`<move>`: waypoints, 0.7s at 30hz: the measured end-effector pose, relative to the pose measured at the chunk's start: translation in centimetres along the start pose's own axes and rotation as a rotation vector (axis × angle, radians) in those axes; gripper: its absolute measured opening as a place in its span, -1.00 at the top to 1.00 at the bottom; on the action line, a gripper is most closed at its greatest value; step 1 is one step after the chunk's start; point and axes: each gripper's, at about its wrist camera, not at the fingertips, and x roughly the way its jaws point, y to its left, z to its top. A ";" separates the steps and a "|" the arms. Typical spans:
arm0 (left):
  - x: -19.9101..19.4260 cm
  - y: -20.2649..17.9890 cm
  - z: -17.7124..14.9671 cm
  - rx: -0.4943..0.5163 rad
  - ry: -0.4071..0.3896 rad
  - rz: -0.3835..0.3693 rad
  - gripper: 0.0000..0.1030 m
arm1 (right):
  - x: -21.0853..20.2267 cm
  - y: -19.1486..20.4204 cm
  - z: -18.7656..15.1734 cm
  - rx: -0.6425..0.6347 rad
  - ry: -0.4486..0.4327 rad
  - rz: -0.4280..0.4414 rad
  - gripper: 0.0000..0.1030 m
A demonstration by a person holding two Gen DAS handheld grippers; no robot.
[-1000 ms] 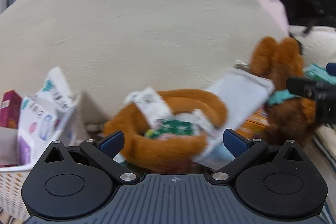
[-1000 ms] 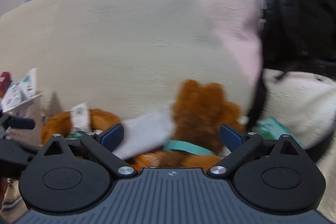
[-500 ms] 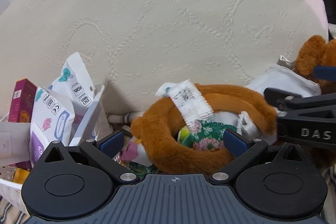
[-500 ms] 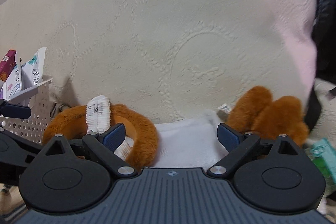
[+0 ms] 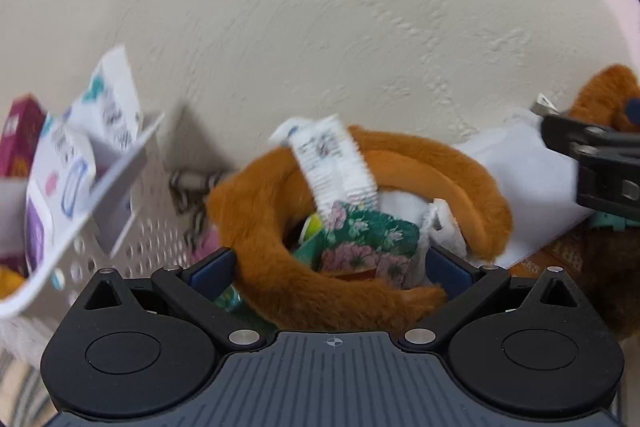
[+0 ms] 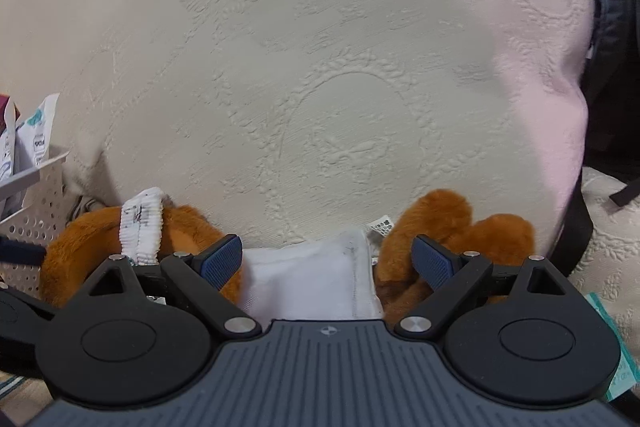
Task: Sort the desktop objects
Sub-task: 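Close the left gripper on the brown plush ring while the right gripper grasps it too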
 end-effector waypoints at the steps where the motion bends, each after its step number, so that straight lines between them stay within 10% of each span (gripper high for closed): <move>1: 0.0 0.0 0.1 0.000 -0.001 0.005 -1.00 | -0.1 0.0 -0.1 0.005 -0.002 0.003 -0.81; 21: 1.7 2.5 -1.1 -0.107 0.039 -0.031 -0.56 | 2.6 3.1 -1.2 -0.045 0.069 0.066 -0.81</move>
